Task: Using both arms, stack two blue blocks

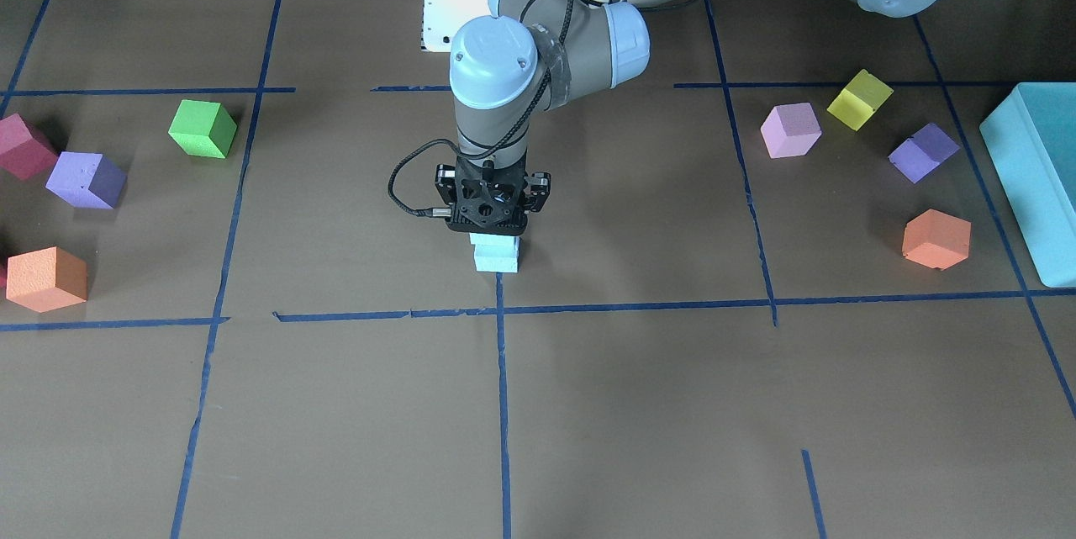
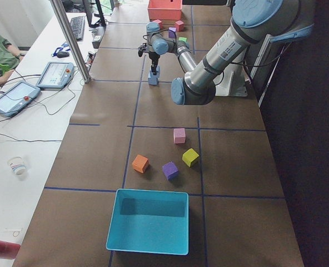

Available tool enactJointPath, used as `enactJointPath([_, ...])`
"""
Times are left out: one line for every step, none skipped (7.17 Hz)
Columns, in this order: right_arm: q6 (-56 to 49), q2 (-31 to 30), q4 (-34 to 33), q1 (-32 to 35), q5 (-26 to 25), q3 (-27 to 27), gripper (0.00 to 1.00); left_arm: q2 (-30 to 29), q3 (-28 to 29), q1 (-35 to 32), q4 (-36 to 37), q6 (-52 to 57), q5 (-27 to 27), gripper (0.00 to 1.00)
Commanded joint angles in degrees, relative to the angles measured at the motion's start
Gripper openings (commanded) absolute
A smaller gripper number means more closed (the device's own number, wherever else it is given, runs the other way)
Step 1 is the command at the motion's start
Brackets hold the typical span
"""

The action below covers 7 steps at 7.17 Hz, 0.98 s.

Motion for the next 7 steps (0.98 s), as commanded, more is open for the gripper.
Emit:
enactJointPath([-0.03,0.0,0.0,0.07,0.0,0.0,1.0,-0.03,0.5,-0.24,0.15,1.94,0.02,0.7])
enactJointPath([-0.03,0.0,0.0,0.07,0.0,0.0,1.0,-0.11,0.51,-0.5,0.24,1.95,-0.07,0.7])
enactJointPath([0.06,0.0,0.0,-0.02,0.0,0.0,1.0,-0.11,0.42,-1.02,0.24,1.95,-0.07,0.91])
enactJointPath([0.06,0.0,0.0,-0.02,0.0,0.0,1.0,-0.29,-0.1,-2.33,0.24,1.86,-0.59,0.99])
enactJointPath([0.06,0.0,0.0,-0.02,0.0,0.0,1.0,-0.29,-1.59,-4.61,1.02,1.86,-2.6,0.99])
enactJointPath([0.06,0.0,0.0,-0.02,0.0,0.0,1.0,0.15,-4.47,-7.59,3.99,2.55,-6.7,0.99])
enactJointPath([0.14,0.0,0.0,-0.02,0.0,-0.17,1.0,3.37,-10.25,-8.93,8.81,6.74,-7.7,0.99])
